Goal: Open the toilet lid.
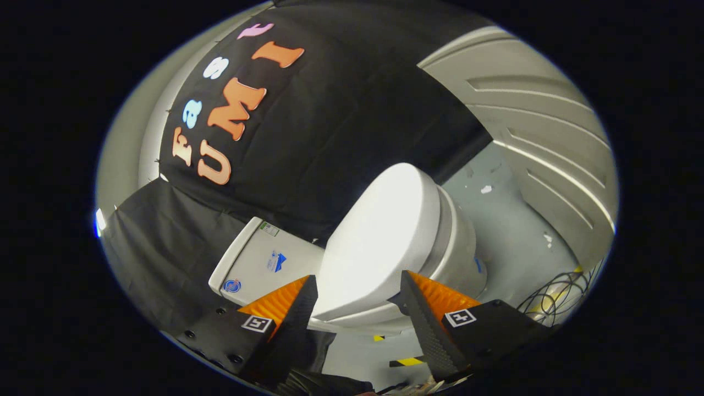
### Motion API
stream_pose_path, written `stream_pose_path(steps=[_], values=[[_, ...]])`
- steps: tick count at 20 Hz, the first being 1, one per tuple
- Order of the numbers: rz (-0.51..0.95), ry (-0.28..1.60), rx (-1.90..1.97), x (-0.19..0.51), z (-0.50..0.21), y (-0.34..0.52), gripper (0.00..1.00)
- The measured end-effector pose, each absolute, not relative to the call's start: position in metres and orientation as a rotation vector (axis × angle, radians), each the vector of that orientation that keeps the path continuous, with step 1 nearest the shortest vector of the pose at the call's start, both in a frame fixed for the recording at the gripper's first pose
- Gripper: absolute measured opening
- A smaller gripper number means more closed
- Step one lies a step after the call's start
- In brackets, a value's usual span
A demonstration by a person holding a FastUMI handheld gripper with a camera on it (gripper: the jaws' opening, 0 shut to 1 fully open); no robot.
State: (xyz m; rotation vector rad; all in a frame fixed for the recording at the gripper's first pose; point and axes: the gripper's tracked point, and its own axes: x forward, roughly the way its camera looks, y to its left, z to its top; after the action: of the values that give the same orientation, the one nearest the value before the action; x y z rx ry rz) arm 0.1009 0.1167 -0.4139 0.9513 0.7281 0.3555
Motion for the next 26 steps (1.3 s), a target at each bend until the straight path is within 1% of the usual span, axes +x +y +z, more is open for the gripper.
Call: stream_pose_path(steps=[3, 6, 11, 14, 16, 17, 18, 26], values=[[0.334, 0.813, 1.019, 0.094, -0.454, 0.118, 0.98], [0.315, 0.839, 1.105, 0.100, -0.473, 0.113, 0.97], [0.332, 0.916, 1.162, 0.103, -0.508, 0.126, 0.94], [0.352, 0.927, 1.186, 0.107, -0.517, 0.126, 0.87], [0.364, 0.937, 1.186, 0.112, -0.523, 0.130, 0.87], [0.369, 0.946, 1.183, 0.112, -0.526, 0.132, 0.84], [0.377, 0.952, 1.187, 0.112, -0.528, 0.133, 0.79], [0.432, 0.938, 1.231, 0.116, -0.528, 0.135, 0.66]])
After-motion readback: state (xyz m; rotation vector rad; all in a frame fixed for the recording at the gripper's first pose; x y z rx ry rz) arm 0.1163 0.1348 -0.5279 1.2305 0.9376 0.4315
